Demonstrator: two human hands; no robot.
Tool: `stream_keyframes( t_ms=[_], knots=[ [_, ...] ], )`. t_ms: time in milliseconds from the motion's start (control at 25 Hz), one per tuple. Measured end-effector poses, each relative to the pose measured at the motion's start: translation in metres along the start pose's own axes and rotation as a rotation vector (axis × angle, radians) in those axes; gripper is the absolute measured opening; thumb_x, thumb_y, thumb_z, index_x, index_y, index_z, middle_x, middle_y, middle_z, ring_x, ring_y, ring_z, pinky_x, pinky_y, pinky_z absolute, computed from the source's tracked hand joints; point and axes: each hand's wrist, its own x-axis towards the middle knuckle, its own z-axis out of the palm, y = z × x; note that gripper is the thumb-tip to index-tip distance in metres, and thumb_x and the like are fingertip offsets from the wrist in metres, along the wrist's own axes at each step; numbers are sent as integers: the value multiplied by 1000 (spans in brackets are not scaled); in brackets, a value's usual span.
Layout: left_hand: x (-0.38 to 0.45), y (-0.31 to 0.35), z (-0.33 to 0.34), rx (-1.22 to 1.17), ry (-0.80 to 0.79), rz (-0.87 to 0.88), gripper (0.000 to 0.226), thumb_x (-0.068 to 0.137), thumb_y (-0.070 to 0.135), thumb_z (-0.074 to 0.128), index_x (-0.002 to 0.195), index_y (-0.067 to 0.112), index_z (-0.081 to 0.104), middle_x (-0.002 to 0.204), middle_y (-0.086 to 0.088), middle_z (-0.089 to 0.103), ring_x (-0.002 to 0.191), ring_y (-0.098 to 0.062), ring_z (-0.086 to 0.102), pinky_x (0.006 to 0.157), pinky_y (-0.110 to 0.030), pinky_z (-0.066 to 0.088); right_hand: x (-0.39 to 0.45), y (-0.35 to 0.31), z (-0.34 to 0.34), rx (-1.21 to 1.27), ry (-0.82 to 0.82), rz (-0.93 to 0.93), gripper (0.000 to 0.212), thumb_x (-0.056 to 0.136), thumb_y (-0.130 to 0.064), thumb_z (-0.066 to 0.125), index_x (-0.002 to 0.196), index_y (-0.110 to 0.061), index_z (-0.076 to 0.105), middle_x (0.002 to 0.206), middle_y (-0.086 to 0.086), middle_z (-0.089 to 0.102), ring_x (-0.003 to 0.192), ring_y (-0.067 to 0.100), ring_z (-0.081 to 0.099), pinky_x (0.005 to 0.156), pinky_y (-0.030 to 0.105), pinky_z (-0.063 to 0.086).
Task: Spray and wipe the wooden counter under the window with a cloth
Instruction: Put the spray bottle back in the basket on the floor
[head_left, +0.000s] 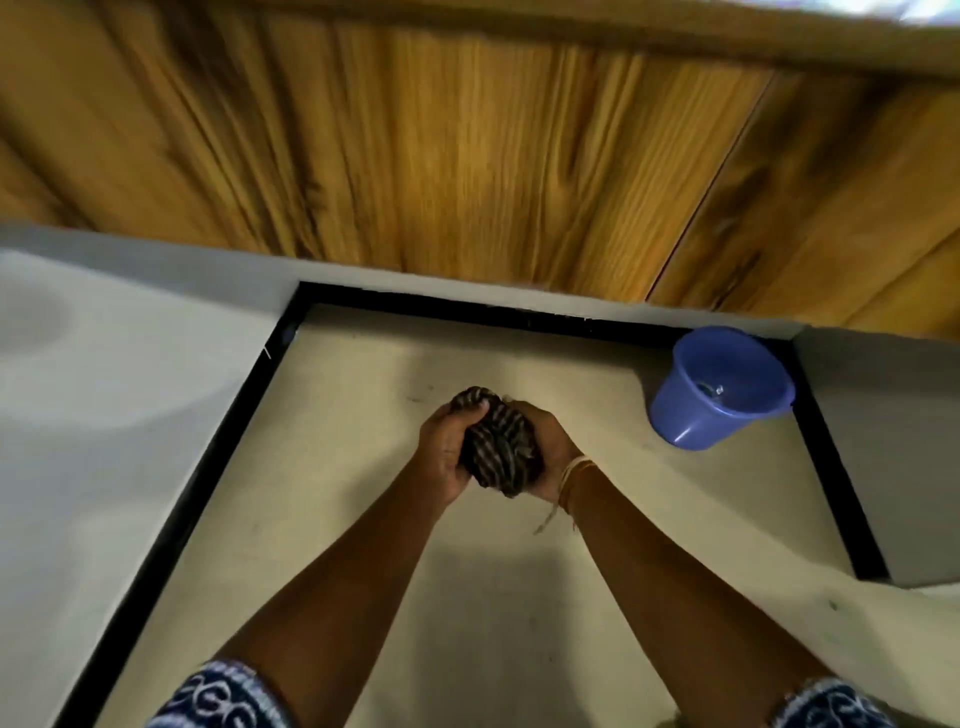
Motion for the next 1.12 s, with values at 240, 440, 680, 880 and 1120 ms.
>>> stream_keyframes(
  t_ms=[240, 440, 680, 880, 1120],
  knots=[
    [-157, 106, 70, -2, 130, -61, 43, 86, 17, 65, 124, -2, 58, 125, -26, 60, 109, -38, 62, 84, -41, 53, -176, -41, 105, 75, -43, 13, 42, 95, -44, 45, 108, -10, 66, 94, 14, 68, 79, 26, 66, 70, 32, 52],
    [-271, 211, 120, 63, 323, -100, 25, 90, 19, 64, 110, 4, 59, 103, -19, 66, 91, -32, 65, 76, -39, 53, -282, -84, 193, -254, 60, -15, 36, 91, -25, 61, 116, 0, 61, 110, 21, 67, 93, 34, 67, 66, 35, 55],
    [-333, 301, 129, 233, 359, 2, 44, 83, 24, 73, 120, 4, 60, 104, -14, 67, 87, -25, 65, 67, -37, 55, -332, -126, 271, -422, 155, -136, 40, 82, -28, 73, 108, 0, 65, 104, 20, 70, 95, 33, 69, 86, 49, 56],
    [-337, 354, 114, 244, 255, 19, 37, 90, 14, 65, 125, 3, 56, 110, -17, 66, 95, -29, 65, 72, -38, 57, -320, -164, 316, -570, 173, -234, 37, 82, -33, 73, 102, -3, 66, 105, 17, 69, 93, 30, 68, 87, 44, 57],
    [-279, 417, 106, 222, 322, 87, 33, 88, 4, 65, 118, -4, 58, 101, -18, 66, 89, -28, 66, 64, -33, 57, -254, -229, 366, -944, 229, -380, 56, 87, -56, 59, 95, -2, 66, 97, 16, 67, 89, 28, 64, 80, 40, 52]
  ],
)
